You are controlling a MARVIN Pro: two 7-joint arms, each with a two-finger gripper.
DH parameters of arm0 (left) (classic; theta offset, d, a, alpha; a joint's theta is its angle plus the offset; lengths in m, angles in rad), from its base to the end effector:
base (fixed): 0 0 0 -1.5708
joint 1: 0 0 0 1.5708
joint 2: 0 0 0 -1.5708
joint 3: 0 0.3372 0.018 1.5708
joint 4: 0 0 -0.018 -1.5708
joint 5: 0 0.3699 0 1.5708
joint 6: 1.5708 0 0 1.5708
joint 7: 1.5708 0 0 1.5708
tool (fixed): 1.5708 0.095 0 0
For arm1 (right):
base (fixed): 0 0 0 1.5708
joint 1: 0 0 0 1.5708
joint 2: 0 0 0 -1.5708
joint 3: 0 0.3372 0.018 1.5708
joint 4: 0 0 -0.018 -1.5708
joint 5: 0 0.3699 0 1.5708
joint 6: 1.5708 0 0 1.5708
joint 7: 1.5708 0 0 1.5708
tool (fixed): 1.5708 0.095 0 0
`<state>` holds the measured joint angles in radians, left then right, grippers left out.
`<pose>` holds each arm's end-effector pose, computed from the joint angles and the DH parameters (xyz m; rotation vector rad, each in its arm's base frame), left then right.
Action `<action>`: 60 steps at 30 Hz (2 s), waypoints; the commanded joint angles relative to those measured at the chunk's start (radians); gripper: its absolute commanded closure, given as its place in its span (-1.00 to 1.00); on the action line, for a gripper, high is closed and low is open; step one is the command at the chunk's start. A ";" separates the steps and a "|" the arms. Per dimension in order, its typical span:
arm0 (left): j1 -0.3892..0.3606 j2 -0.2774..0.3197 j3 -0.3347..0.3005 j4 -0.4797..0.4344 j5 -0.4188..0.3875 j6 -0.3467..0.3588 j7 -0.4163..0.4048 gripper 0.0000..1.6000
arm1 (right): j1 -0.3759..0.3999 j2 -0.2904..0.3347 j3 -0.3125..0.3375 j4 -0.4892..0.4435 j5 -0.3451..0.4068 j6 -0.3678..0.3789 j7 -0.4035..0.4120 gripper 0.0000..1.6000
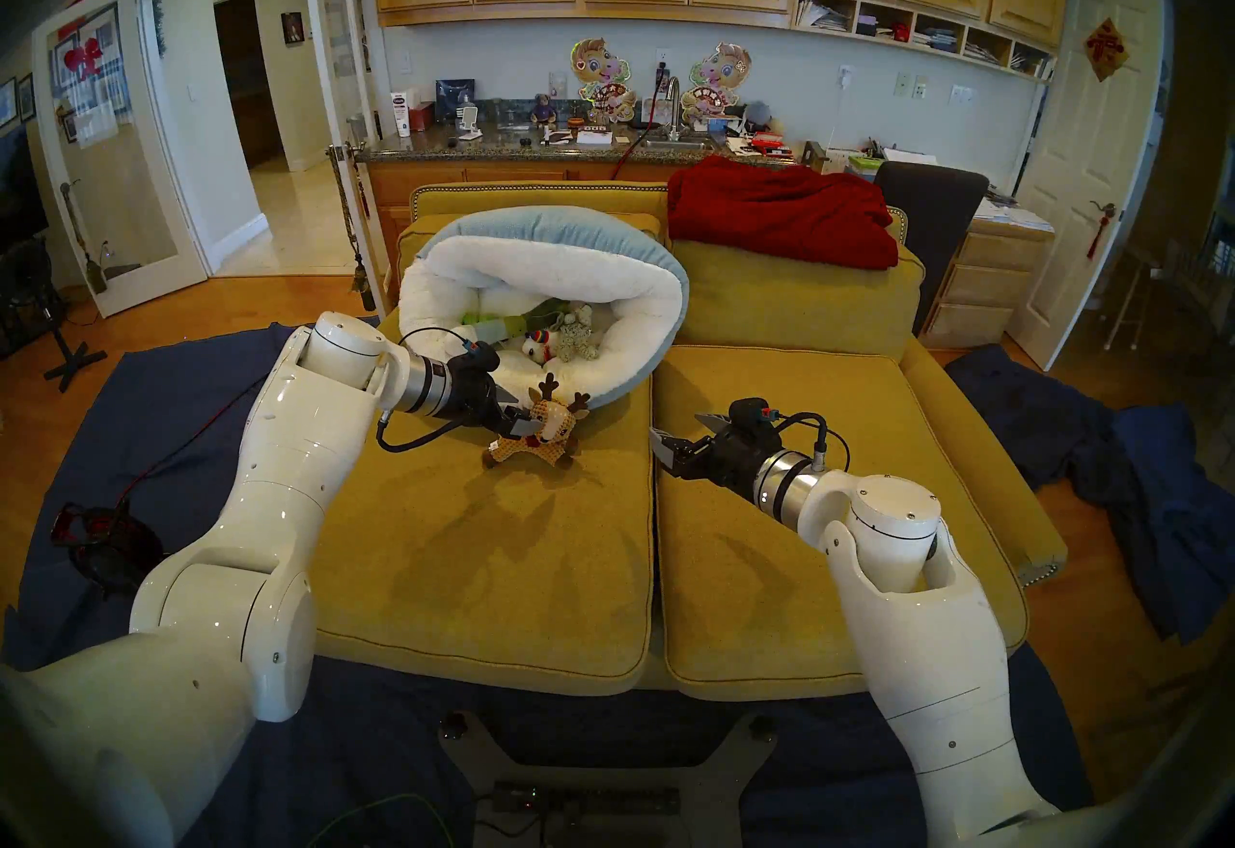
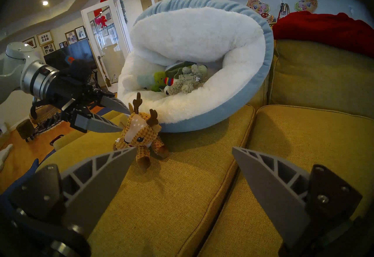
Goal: Put toys into dog bed
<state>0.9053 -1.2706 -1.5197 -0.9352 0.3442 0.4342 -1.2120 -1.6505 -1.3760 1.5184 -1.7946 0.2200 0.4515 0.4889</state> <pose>0.6207 0.0943 -0.3061 2.2883 -1.0388 1.0017 0.4341 0.0198 -0.3262 -2.1312 -0.4708 -1.5328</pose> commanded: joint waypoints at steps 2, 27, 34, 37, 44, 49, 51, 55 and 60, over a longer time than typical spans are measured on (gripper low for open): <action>-0.070 -0.003 -0.013 0.012 -0.025 -0.028 -0.029 -1.00 | 0.020 -0.002 0.003 -0.034 0.002 -0.002 0.001 -1.00; -0.142 -0.035 0.010 0.183 0.012 -0.124 0.011 -1.00 | 0.020 -0.007 0.007 -0.034 -0.005 -0.001 0.007 -1.00; -0.168 -0.036 0.028 0.233 0.023 -0.169 0.014 -1.00 | 0.020 -0.009 0.008 -0.034 -0.007 -0.001 0.008 -1.00; -0.173 -0.028 0.038 0.241 0.025 -0.190 -0.007 -1.00 | 0.020 -0.010 0.009 -0.034 -0.008 -0.001 0.009 -1.00; -0.191 -0.014 0.057 0.265 0.036 -0.224 -0.025 -1.00 | 0.020 -0.011 0.010 -0.034 -0.009 -0.001 0.011 -1.00; -0.217 -0.008 0.089 0.318 0.060 -0.264 -0.019 -1.00 | 0.020 -0.012 0.011 -0.034 -0.011 0.000 0.012 -1.00; -0.226 -0.008 0.098 0.337 0.069 -0.278 -0.015 -1.00 | 0.020 -0.013 0.011 -0.034 -0.011 0.000 0.012 -1.00; -0.242 -0.011 0.109 0.378 0.084 -0.301 0.005 -1.00 | 0.020 -0.014 0.012 -0.034 -0.013 0.000 0.013 -1.00; -0.257 -0.019 0.118 0.430 0.098 -0.334 0.043 -1.00 | 0.020 -0.015 0.013 -0.034 -0.014 0.000 0.014 -1.00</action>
<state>0.7207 -1.2822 -1.4043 -0.5423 0.4328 0.1412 -1.2111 -1.6513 -1.3897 1.5290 -1.7943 0.2045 0.4532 0.5031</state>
